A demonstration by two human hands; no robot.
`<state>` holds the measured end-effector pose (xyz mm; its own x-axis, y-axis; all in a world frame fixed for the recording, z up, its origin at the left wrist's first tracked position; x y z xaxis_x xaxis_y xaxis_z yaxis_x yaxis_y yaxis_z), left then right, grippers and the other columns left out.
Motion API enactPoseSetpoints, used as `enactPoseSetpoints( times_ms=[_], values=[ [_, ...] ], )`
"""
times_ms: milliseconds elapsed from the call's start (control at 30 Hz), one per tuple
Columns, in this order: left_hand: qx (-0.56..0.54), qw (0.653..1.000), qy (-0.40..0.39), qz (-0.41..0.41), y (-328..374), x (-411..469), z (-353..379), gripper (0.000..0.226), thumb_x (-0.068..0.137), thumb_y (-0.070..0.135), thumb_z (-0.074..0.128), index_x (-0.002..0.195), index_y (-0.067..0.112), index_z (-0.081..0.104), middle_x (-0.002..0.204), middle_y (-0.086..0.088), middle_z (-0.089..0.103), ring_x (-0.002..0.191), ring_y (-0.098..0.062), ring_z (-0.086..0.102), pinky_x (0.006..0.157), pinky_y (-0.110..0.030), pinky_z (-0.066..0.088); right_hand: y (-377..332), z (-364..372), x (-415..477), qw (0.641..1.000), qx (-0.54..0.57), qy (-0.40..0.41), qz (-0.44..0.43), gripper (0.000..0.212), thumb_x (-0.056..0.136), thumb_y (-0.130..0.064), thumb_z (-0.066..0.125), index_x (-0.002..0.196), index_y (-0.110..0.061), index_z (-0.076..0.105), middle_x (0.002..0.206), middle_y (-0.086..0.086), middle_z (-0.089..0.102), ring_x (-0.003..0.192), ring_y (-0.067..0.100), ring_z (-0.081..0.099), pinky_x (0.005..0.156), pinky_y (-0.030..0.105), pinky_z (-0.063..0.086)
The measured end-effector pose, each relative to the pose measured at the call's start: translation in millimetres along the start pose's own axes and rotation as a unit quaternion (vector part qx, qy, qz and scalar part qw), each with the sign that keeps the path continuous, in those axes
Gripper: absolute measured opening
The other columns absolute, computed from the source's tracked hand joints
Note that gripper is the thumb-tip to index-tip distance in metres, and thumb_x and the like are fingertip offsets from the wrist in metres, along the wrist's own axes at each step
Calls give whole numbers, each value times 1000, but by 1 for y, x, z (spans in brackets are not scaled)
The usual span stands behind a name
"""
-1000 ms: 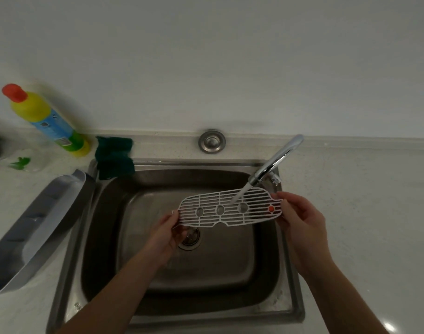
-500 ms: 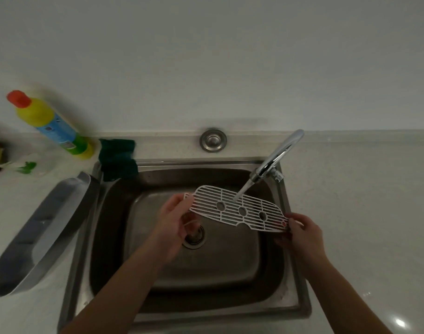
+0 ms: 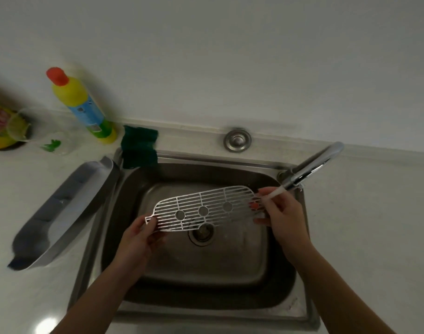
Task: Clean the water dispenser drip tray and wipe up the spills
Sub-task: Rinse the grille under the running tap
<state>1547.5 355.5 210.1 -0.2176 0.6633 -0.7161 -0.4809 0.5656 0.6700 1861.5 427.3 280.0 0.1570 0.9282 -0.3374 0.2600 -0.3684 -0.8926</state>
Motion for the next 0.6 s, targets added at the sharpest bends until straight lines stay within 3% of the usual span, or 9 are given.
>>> enactPoseSetpoints(
  times_ms=[133, 200, 300, 400, 467, 533, 600],
  values=[
    [42, 999, 0, 31, 14, 5, 1, 21, 104, 18, 54, 115, 12, 70, 114, -20, 74, 98, -31, 69, 85, -44, 52, 23, -6, -12, 999, -8, 13, 41, 20, 103, -12, 54, 109, -25, 68, 100, -9, 77, 90, 10, 76, 64, 26, 63],
    [79, 995, -13, 60, 21, 5, 4, 19, 103, 22, 56, 109, 21, 74, 111, -14, 76, 100, -30, 72, 87, -47, 55, 33, -11, -10, 997, -32, 13, 63, 19, 103, -14, 55, 114, -25, 67, 103, -6, 76, 91, 8, 76, 66, 28, 64],
    [156, 980, -19, 120, 31, 3, 13, 18, 103, 24, 57, 104, 29, 74, 106, -3, 78, 97, -24, 76, 85, -47, 59, 47, -22, 5, 992, -71, 13, 105, 21, 105, -18, 52, 119, -27, 66, 113, 0, 73, 98, 16, 74, 83, 44, 64],
    [204, 964, -12, 172, 36, -4, 21, 15, 102, 23, 59, 105, 28, 72, 101, 2, 79, 89, -18, 77, 73, -37, 62, 53, -38, 30, 984, -141, 29, 107, 28, 105, -16, 51, 130, -21, 63, 121, 7, 70, 105, 23, 69, 94, 52, 59],
    [226, 953, -3, 200, 38, -12, 23, 12, 100, 22, 62, 102, 29, 72, 98, 4, 80, 85, -17, 78, 64, -28, 62, 55, -49, 50, 971, -219, 38, 87, 35, 103, -15, 51, 136, -16, 61, 127, 13, 68, 104, 28, 68, 90, 47, 58],
    [256, 939, 10, 229, 40, -22, 23, 10, 99, 20, 64, 101, 28, 70, 95, 7, 79, 82, -15, 78, 59, -22, 60, 52, -59, 69, 962, -261, 44, 70, 33, 102, -16, 53, 131, -13, 67, 124, 16, 70, 104, 33, 68, 89, 40, 54],
    [288, 923, 27, 254, 42, -35, 25, 10, 98, 19, 66, 99, 28, 69, 95, 11, 79, 81, -12, 77, 56, -21, 59, 47, -71, 85, 966, -237, 72, 76, 28, 98, -18, 60, 120, -11, 75, 115, 15, 72, 105, 35, 67, 94, 44, 54]
  ],
)
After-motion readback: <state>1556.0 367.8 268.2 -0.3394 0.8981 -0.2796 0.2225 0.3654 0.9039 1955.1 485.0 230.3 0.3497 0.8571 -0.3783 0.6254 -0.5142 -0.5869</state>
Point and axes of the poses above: each hand's wrist, its own x-axis towards the middle knuckle, its own z-axis out of the palm, y = z × x, the point moved 2 cm from there along x, towards the middle knuckle
